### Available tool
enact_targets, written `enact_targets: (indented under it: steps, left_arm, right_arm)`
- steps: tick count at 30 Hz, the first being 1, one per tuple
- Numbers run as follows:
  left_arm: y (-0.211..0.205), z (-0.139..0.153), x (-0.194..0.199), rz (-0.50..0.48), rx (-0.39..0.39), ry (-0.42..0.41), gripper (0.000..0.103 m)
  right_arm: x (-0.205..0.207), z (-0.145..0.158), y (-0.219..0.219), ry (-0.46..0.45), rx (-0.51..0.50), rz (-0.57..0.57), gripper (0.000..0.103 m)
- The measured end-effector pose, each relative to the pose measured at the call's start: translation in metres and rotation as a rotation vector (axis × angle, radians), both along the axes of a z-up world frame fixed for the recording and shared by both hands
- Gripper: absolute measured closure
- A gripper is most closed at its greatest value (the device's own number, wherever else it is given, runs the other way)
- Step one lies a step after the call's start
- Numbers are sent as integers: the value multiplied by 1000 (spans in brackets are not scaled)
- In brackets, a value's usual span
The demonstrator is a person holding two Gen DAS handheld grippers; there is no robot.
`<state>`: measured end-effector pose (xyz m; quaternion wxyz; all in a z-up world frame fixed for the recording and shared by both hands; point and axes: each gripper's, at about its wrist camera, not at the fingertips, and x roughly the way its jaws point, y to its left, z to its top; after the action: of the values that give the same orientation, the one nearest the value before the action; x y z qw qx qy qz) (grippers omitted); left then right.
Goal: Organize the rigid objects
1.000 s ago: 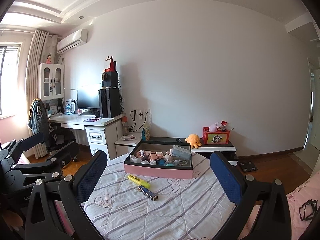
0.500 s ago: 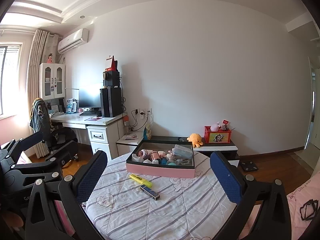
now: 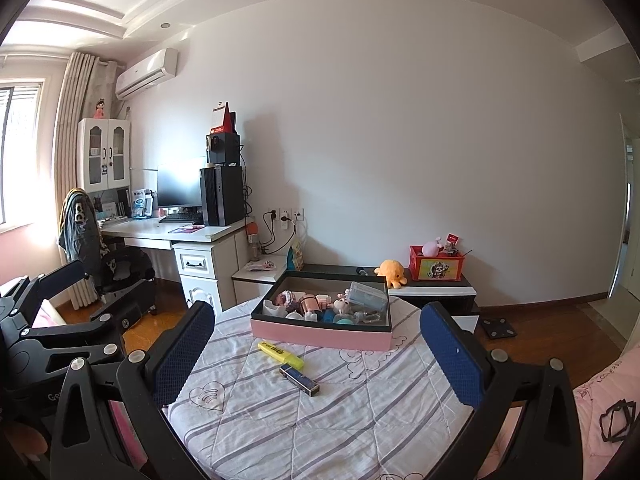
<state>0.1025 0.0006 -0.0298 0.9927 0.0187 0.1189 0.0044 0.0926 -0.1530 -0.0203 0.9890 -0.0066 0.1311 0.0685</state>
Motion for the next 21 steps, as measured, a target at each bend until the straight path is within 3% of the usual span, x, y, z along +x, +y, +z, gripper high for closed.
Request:
enact_targets:
  steps: [6,11,21]
  left_arm:
    - [3,-15,26,-7,-14,55,0]
    - [7,-44,61,-17,-26,151,0]
    - [28,-125,141,3,-34,389,0]
  right_arm:
    - [18,-12,2,42,-5,0,0]
    - [45,-32,3,107,-12,6,0]
    - [135,-116,15,351,-81,37,0]
